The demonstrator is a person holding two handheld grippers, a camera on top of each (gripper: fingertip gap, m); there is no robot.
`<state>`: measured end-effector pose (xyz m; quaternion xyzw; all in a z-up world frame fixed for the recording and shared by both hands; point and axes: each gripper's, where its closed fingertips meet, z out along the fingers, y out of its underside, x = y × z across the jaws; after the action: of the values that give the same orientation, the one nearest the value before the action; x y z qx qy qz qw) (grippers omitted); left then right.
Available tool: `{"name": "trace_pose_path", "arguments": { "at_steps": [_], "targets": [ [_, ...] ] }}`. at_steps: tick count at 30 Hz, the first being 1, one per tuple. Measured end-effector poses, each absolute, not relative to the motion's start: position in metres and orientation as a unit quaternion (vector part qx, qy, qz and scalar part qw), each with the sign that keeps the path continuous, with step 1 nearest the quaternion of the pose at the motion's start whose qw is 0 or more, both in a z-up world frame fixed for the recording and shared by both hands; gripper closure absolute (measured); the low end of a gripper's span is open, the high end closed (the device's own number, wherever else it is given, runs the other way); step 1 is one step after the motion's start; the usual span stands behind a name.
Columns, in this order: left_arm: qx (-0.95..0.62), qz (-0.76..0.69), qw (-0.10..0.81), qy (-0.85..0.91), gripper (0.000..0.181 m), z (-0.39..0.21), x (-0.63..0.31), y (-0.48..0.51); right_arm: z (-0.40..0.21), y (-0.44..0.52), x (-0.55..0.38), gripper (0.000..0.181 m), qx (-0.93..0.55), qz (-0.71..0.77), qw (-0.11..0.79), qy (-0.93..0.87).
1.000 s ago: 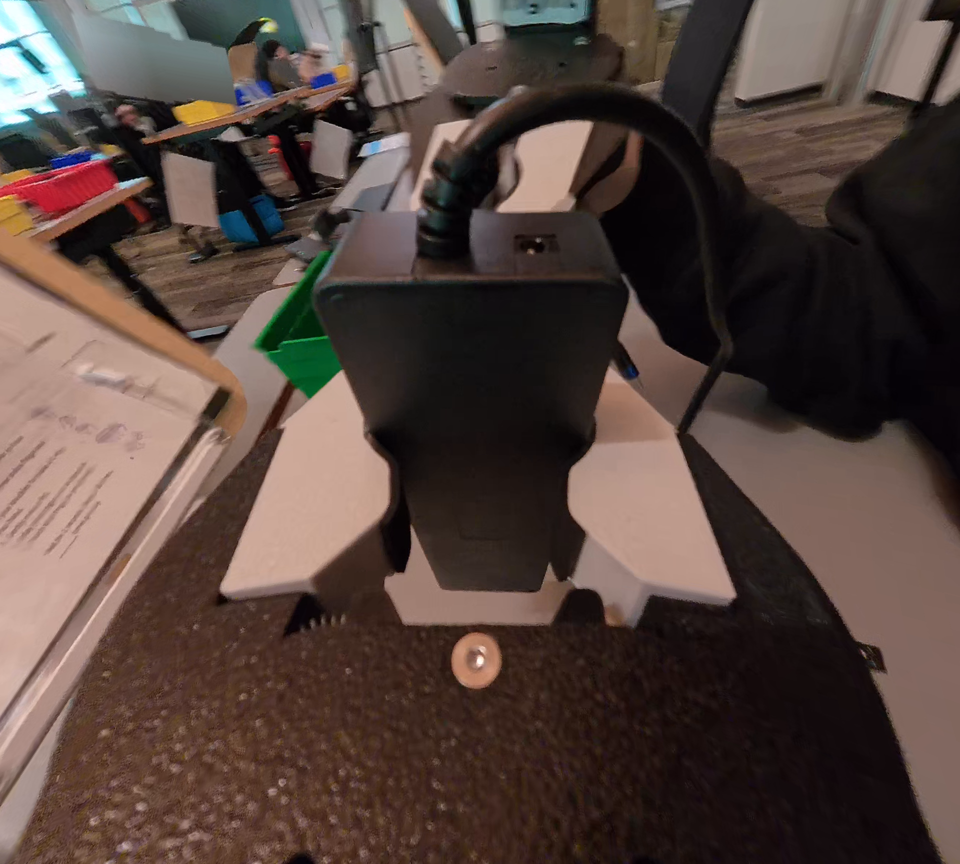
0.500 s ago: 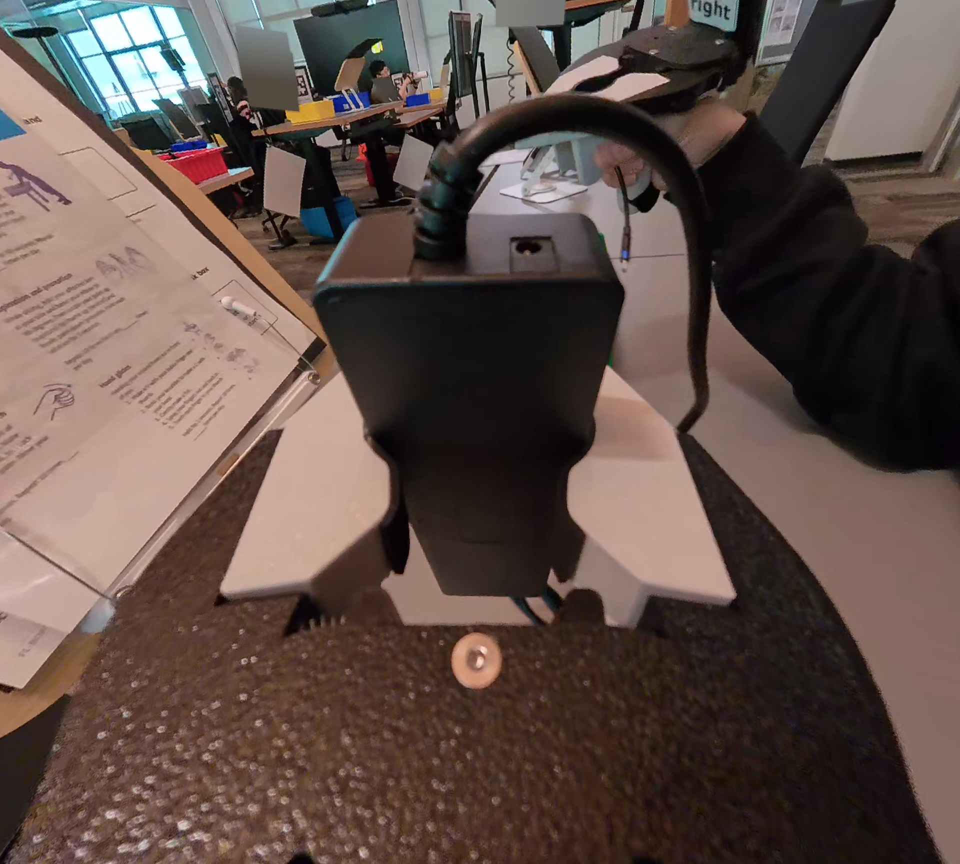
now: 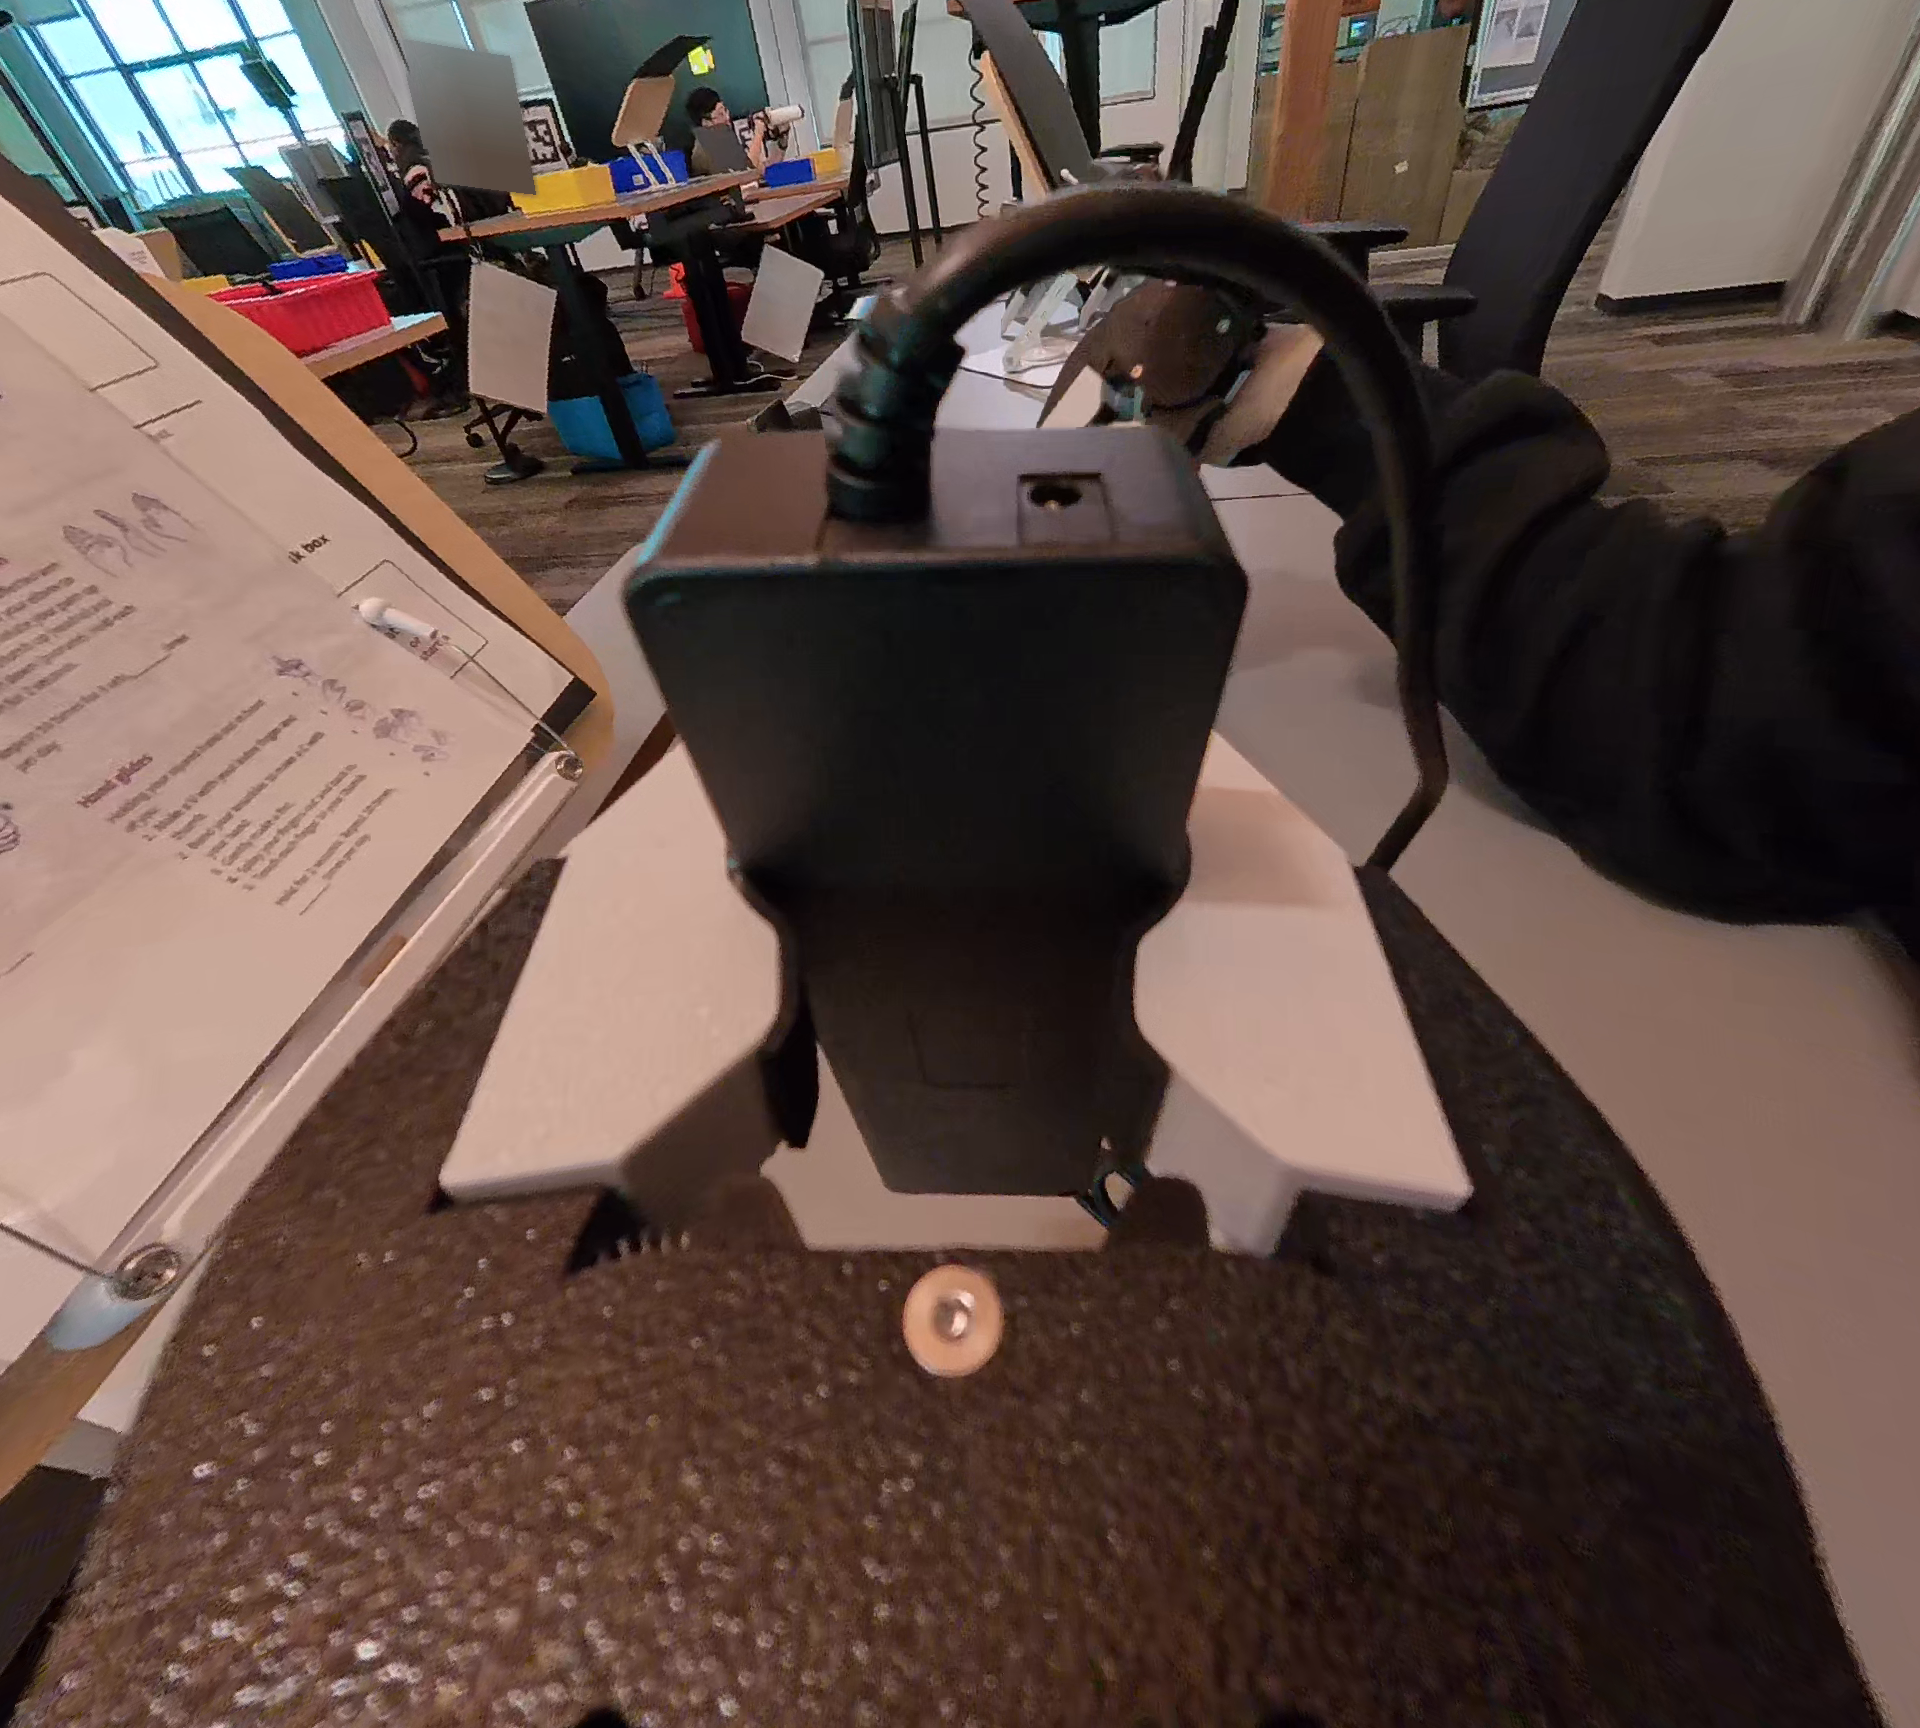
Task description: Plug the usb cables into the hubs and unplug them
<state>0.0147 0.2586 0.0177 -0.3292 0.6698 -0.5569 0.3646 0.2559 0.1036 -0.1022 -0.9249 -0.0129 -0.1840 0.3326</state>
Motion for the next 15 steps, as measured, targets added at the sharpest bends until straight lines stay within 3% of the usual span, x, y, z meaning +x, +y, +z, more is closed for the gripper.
{"name": "trace_pose_path", "arguments": {
  "at_steps": [1, 2, 4, 7, 11, 15],
  "targets": [
    [-0.328, -0.558, 0.362, 0.671, 0.118, 0.017, 0.015, 0.258, -0.101, 0.101, 0.262, 0.132, -0.925, -0.203, 0.323, 0.004],
    [-0.327, -0.560, 0.360, 0.671, 0.118, 0.017, 0.015, 0.257, -0.095, 0.097, 0.272, 0.113, -0.918, -0.236, 0.318, 0.024],
    [-0.327, -0.562, 0.356, 0.671, 0.119, 0.016, 0.016, 0.255, -0.080, 0.092, 0.276, 0.098, -0.907, -0.264, 0.324, 0.046],
    [-0.324, -0.567, 0.350, 0.671, 0.119, 0.014, 0.018, 0.253, -0.036, 0.118, 0.246, 0.106, -0.867, -0.231, 0.441, 0.016],
    [-0.311, -0.582, 0.345, 0.668, 0.119, 0.015, 0.020, 0.246, 0.035, 0.183, 0.119, 0.117, -0.744, -0.033, 0.645, -0.170],
    [-0.285, -0.589, 0.350, 0.670, 0.118, 0.018, 0.019, 0.237, 0.030, 0.229, 0.044, 0.117, -0.721, 0.057, 0.638, -0.266]
  ]
}}
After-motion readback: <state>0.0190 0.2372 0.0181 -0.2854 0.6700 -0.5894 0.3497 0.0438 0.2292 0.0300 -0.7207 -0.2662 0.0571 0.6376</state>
